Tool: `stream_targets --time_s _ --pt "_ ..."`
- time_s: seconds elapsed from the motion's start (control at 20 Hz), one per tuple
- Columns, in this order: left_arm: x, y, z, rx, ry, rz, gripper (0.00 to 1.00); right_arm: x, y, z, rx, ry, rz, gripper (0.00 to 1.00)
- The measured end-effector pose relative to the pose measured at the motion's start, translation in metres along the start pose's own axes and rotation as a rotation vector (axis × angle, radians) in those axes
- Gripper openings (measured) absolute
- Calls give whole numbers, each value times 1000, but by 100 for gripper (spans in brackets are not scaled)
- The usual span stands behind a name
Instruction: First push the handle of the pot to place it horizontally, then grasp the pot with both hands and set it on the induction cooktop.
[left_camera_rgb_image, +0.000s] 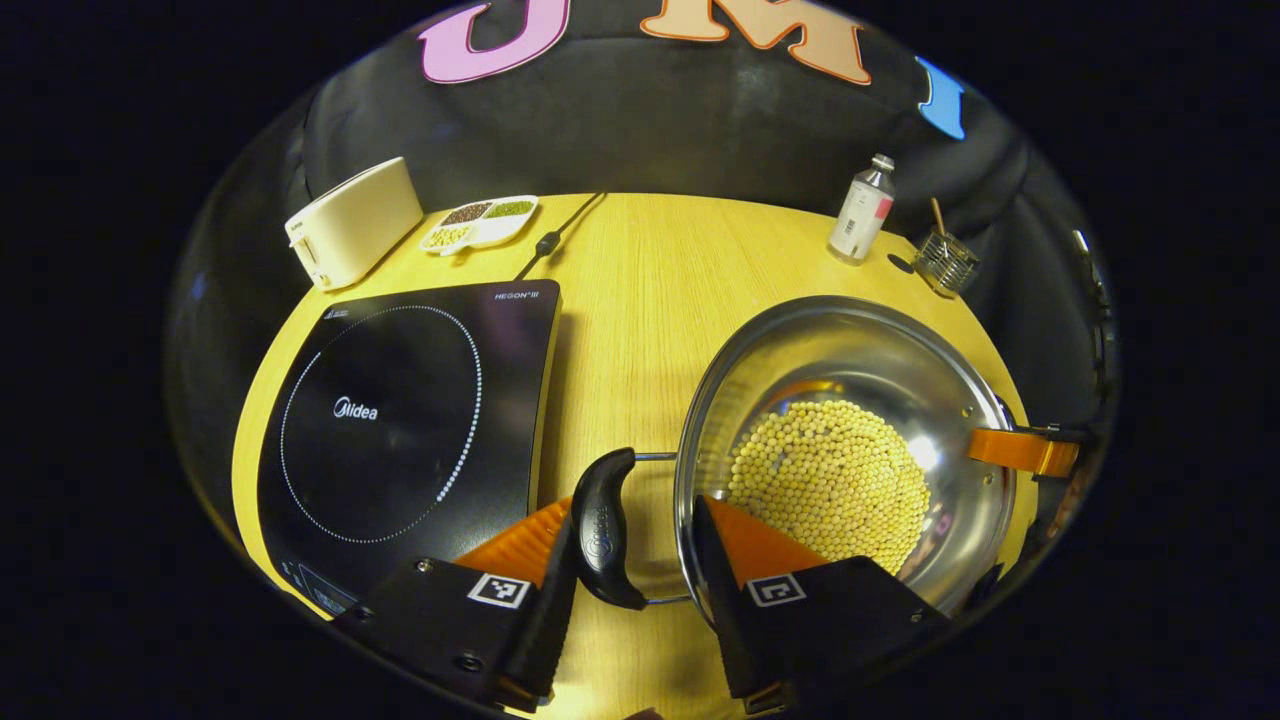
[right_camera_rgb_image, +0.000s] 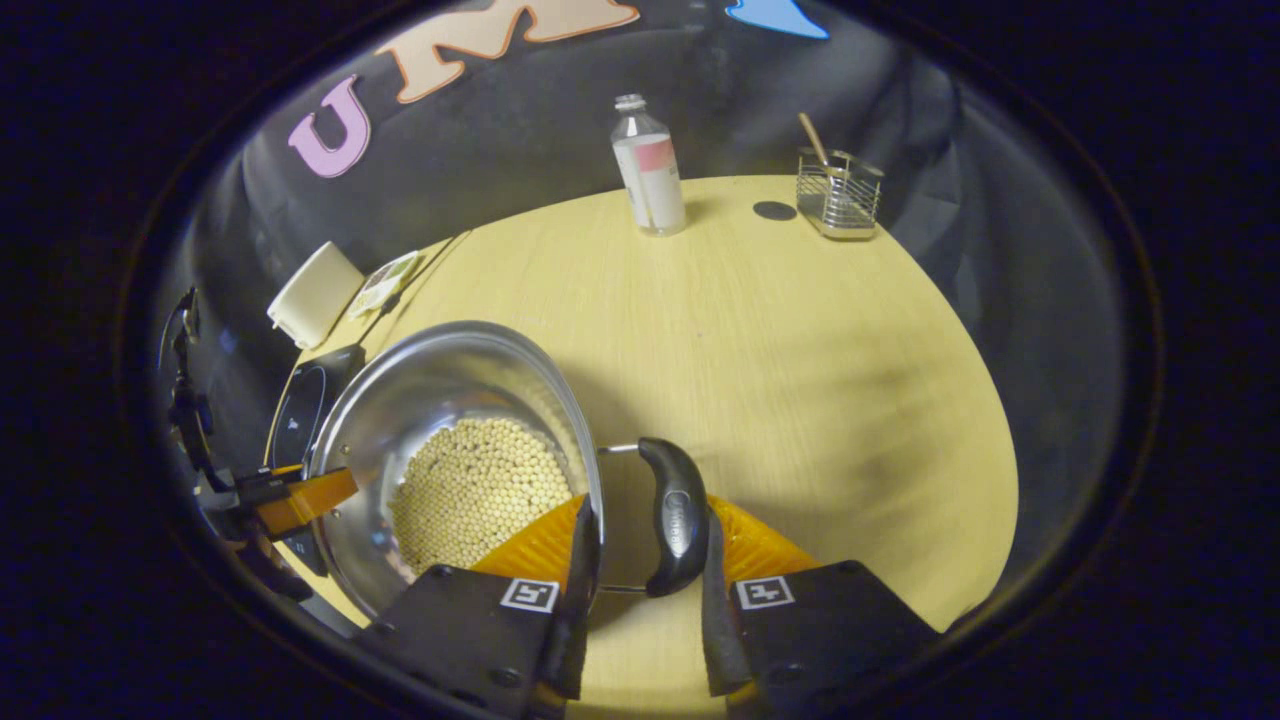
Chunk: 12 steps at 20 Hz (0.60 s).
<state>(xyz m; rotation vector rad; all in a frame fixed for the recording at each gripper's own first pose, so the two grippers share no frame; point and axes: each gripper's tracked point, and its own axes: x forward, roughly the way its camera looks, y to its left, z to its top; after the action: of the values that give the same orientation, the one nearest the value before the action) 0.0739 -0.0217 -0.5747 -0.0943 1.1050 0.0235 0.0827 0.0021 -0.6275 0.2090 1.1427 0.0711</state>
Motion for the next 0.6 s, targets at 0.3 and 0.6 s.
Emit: stream_targets --time_s 0.3,0.6 --pt "-24 9 13 27 -48 11 64 -17 15 3 20 -21 19 44" --pt "-51 50 36 28 -92 46 63 -25 60 10 45 -41 73 43"
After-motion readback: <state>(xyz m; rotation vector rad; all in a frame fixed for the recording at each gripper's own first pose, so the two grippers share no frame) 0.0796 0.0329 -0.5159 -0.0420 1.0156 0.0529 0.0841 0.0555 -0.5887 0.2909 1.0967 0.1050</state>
